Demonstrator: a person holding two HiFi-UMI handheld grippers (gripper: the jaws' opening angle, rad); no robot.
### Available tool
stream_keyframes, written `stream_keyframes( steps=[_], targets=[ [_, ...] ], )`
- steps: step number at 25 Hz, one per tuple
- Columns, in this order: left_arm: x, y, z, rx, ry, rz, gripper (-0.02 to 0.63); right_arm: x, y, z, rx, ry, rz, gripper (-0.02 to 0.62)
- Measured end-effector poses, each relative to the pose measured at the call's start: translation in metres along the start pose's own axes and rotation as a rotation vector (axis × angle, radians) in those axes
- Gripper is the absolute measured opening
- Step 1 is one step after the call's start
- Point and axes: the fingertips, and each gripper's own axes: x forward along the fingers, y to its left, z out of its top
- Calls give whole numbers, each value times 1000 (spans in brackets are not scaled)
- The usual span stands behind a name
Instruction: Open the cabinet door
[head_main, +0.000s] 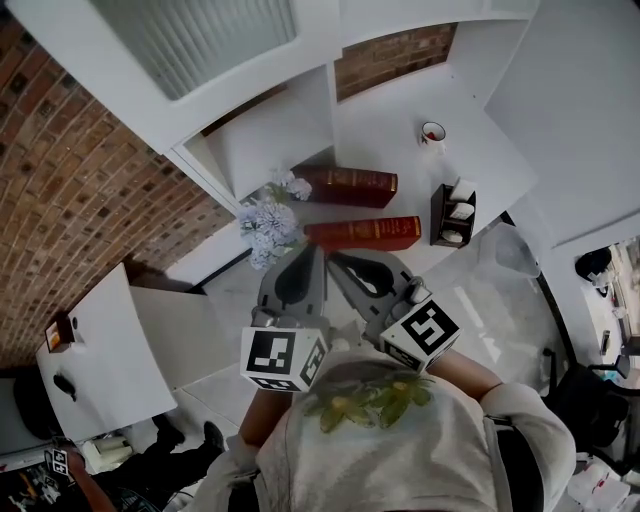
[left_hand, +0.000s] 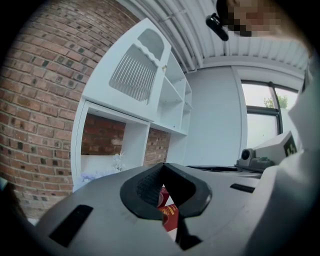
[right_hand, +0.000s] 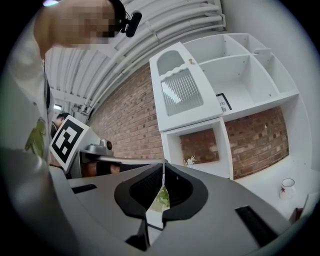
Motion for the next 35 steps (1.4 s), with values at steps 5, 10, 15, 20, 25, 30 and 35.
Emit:
stream_keyframes(
  steps=[5,10,15,20,25,30,35],
  targets=[
    [12,4,10,-4,-22,8,9,9,-12,10,-17,3,45,25],
    [21,6,18,-18,-43,18,9,15,-30,17,-50,23,75,25],
    [29,6,24,-13,-60,28,9,26,-46,28,-76,24,103,25],
    [35,8,28,-6,-68,42,9,39,-56,47,-81,-21,130,25],
    [41,12,29,1,-68,54,9,48,-71,61,-121,-63,139,26],
    [48,17,32,-3,-68,64,9,58,-85,76,-145,-94,136,26],
    [53,21,35,-3,-65,66,9,68,-100,87,-160,-107,111,26]
  ],
)
